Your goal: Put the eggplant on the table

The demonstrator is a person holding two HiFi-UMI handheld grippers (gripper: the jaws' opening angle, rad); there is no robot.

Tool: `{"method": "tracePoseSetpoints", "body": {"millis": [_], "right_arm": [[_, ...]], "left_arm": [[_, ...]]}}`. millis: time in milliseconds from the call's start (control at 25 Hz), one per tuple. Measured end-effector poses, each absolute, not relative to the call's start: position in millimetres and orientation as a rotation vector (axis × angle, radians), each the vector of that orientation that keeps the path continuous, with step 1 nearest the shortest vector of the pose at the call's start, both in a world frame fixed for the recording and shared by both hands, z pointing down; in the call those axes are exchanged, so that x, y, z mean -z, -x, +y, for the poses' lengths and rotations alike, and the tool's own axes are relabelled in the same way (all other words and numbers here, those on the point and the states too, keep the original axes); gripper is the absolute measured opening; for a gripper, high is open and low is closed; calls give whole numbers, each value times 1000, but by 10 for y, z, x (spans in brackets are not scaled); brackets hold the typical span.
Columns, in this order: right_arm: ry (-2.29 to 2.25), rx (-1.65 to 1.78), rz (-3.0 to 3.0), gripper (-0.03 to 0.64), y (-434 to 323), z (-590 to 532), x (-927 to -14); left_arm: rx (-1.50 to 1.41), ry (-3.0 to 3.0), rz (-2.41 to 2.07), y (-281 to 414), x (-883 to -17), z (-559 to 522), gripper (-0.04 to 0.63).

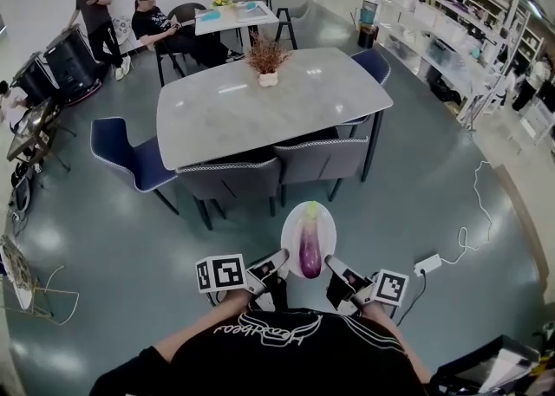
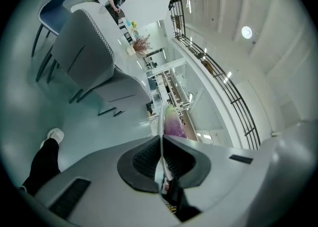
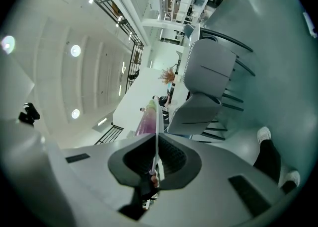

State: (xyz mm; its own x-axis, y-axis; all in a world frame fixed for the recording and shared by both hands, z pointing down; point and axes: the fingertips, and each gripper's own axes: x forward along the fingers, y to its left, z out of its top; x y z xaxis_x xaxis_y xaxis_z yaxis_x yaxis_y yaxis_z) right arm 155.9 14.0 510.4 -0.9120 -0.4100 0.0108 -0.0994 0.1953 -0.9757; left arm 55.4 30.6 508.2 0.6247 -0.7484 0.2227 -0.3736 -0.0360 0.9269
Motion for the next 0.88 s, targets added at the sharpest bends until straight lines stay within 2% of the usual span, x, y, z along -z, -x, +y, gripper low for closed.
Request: {"method": "tracePoseSetpoints", "body": {"millis": [360,880], "right_arm": [[527,1771,2189,18,-1244,-1016,-5078],[524,1786,2180,18,-203,-2770,-4980]], "left_arm": [[347,-1652,-909,-232,-5043,-887,23],[366,-1644,-927,816,-4927,-2654,23]]}}
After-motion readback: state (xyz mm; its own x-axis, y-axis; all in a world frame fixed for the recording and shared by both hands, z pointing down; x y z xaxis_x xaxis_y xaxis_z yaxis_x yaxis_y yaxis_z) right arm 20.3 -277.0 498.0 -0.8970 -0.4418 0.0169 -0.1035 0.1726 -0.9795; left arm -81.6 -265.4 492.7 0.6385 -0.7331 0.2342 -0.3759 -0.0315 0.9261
